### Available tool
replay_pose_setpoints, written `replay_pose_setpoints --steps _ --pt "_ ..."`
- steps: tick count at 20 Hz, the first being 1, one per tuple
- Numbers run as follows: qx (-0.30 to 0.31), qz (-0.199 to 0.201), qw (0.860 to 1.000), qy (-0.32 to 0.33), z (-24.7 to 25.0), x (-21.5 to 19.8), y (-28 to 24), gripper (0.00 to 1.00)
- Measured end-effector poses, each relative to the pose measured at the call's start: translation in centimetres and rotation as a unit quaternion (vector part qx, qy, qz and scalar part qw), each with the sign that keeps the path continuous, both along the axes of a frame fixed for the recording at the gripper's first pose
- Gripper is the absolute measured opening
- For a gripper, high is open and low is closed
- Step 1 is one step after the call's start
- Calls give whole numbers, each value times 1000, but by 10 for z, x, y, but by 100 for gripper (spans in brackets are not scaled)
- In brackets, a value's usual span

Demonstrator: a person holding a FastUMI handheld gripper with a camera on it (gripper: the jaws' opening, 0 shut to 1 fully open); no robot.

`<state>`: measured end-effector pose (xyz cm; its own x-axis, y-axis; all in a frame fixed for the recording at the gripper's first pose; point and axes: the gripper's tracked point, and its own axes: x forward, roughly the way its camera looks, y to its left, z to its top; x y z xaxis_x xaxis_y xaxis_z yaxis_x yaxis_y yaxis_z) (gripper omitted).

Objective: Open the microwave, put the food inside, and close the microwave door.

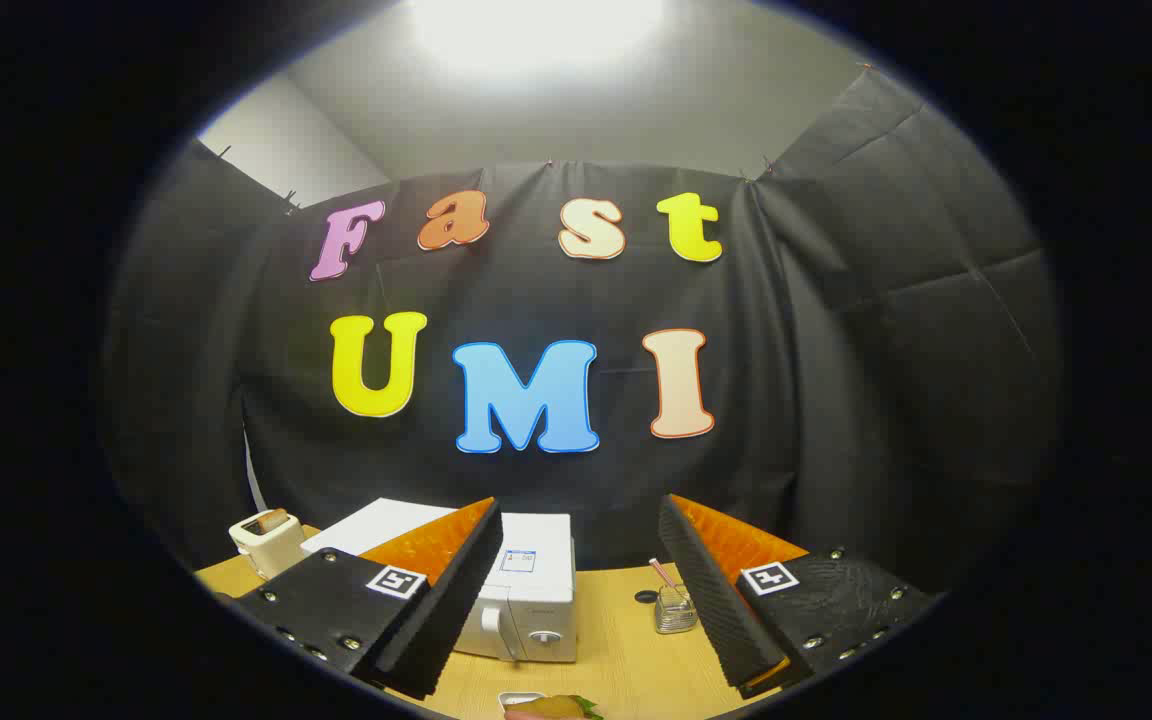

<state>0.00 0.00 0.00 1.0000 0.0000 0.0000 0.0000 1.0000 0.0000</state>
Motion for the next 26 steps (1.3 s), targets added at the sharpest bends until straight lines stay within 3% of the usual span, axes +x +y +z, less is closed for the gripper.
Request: replay_pose_setpoints --steps 15,22,26 --pt "-2 16 1000 5 -15 5 19 99" --pt "3 23 1000 14 -53 19 34 99" --pt "25 33 999 19 -99 32 55 99"
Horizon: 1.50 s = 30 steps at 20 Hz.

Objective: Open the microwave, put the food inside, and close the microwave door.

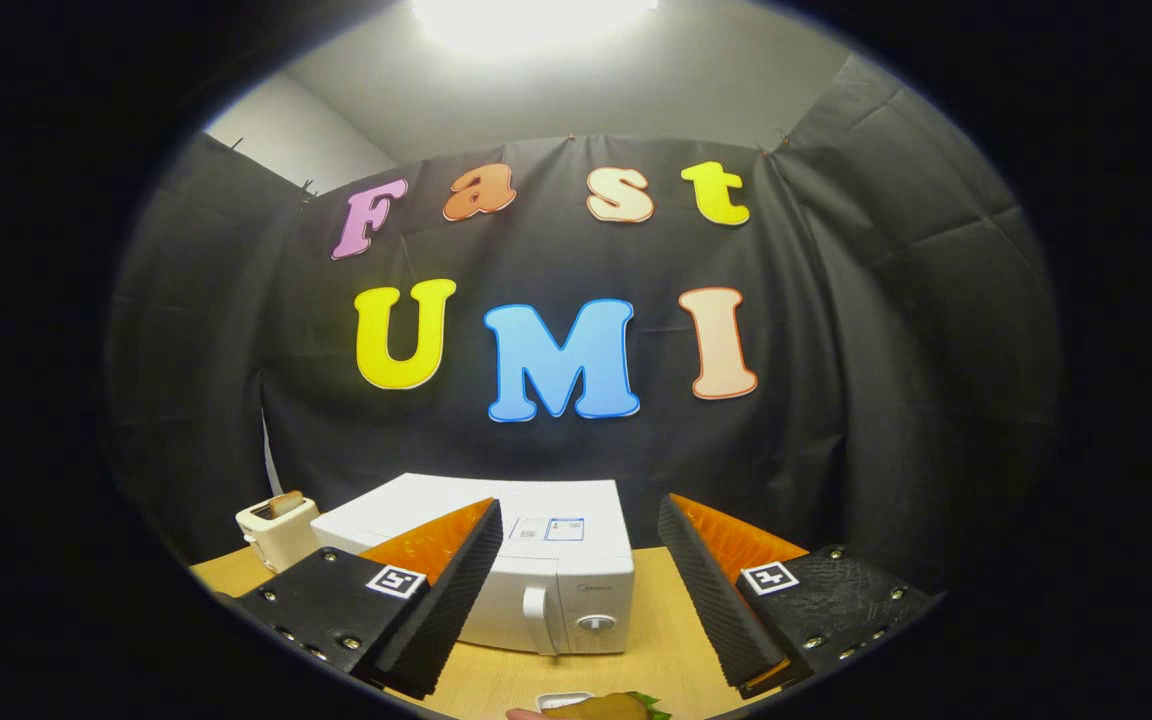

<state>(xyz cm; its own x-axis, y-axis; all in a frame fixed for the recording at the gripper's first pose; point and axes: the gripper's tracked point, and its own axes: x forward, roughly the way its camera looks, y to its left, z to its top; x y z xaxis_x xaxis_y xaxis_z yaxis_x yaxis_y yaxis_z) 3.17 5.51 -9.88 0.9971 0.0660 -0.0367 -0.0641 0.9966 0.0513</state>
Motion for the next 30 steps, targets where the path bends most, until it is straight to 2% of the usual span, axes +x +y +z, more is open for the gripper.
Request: replay_pose_setpoints --steps 5,9,11,13,15,17,19,20,24,27,30 --pt "4 -17 999 36 -76 19 14 99" --pt "-4 -5 998 61 -134 37 36 99" --pt "-21 -1 998 67 -160 49 43 92" --pt "-29 -3 997 65 -176 62 48 92" --pt "-33 -8 997 66 -190 76 49 86" --pt "-29 -14 997 70 -202 85 50 77" --pt "-34 -20 997 66 -207 88 52 56" --pt "-38 -13 997 61 -211 89 55 47" --pt "-32 -27 998 47 -211 92 55 14" --pt "-41 -29 997 62 -211 85 56 9" --pt "-70 -19 996 49 -208 36 66 9"
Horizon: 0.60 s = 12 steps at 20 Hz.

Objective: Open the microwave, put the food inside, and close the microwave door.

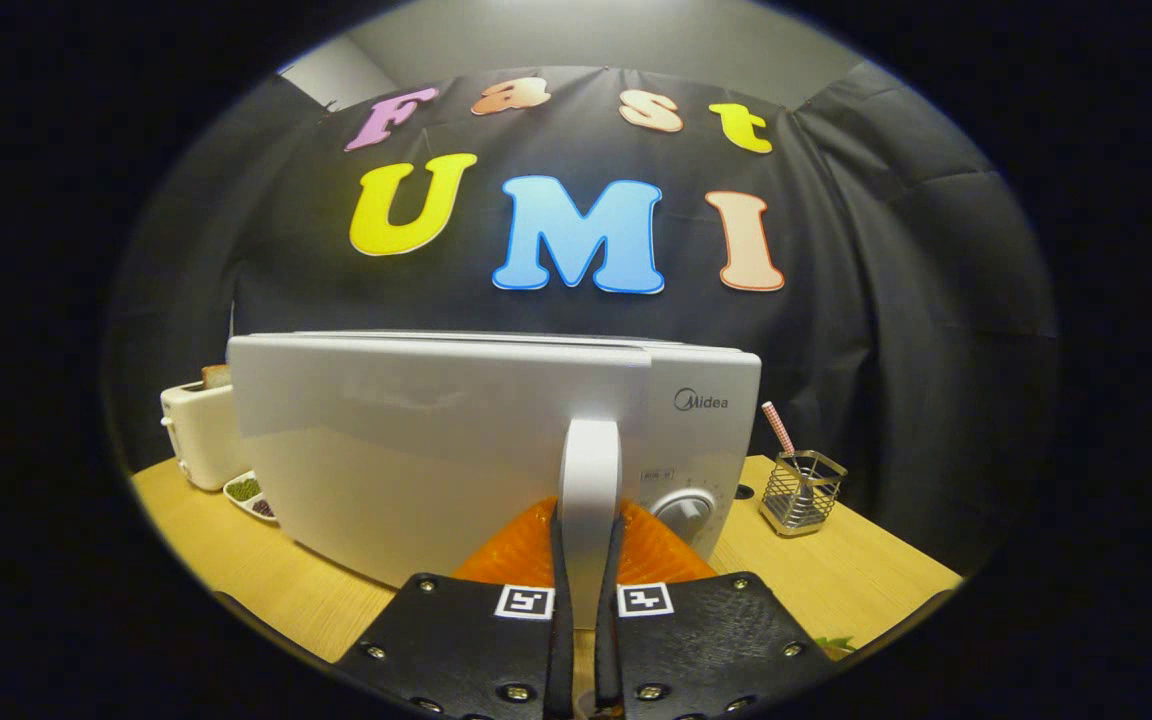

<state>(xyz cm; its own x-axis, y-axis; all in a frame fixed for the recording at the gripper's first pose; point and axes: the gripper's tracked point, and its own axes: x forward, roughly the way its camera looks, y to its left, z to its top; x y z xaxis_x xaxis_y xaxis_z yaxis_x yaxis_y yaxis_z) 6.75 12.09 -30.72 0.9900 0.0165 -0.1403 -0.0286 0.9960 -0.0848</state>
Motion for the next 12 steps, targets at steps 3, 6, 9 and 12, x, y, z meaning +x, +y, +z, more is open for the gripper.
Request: replay_pose_setpoints --steps 3,6,9,12 --pt "18 22 999 21 0 -36 11 9" --pt "22 46 998 41 1 -68 27 9" --pt "22 89 994 61 1 -101 49 8" --pt "24 133 987 85 2 -131 72 8"
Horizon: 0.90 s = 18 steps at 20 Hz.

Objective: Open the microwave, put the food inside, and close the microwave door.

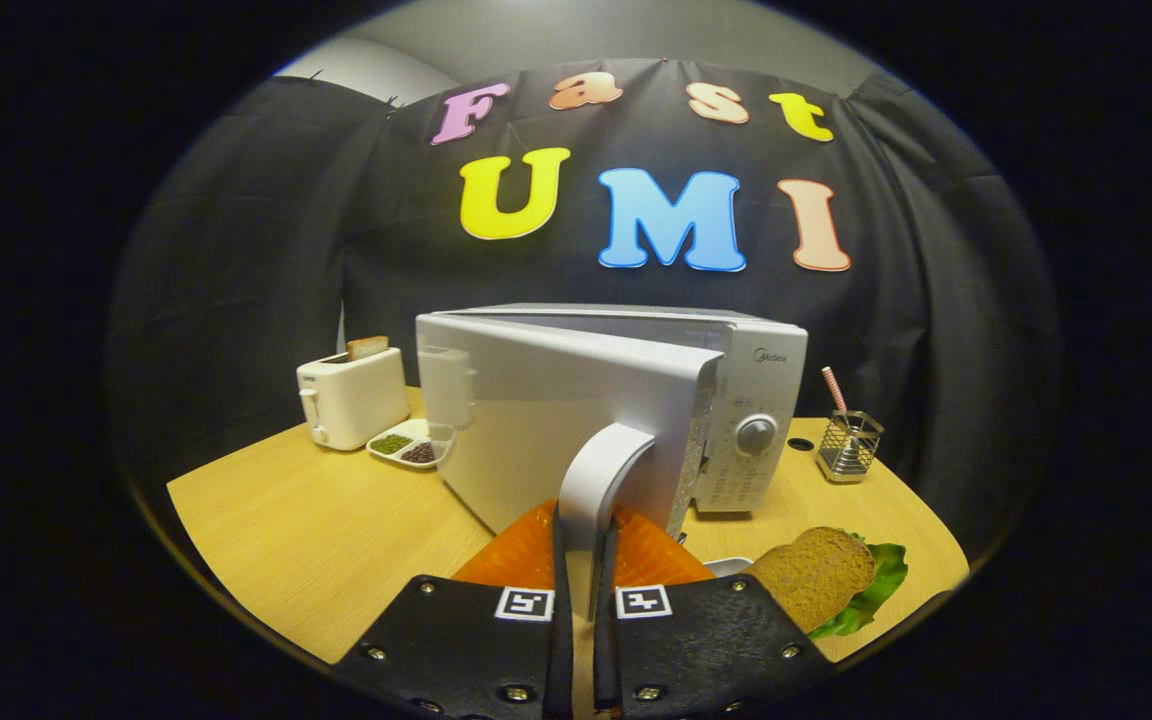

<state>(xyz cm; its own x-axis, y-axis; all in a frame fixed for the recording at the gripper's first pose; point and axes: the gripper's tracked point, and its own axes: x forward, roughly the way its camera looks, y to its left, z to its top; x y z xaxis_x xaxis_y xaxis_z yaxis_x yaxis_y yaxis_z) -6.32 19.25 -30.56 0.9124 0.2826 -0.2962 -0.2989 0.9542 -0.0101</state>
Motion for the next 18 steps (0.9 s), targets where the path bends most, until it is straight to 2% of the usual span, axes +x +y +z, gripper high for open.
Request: replay_pose_setpoints --steps 3,6,10,18 --pt "4 34 999 19 2 -24 22 8" --pt "12 61 998 20 11 -46 41 16" --pt "1 99 994 37 15 -74 68 16" --pt "-25 207 977 41 18 -127 146 16"
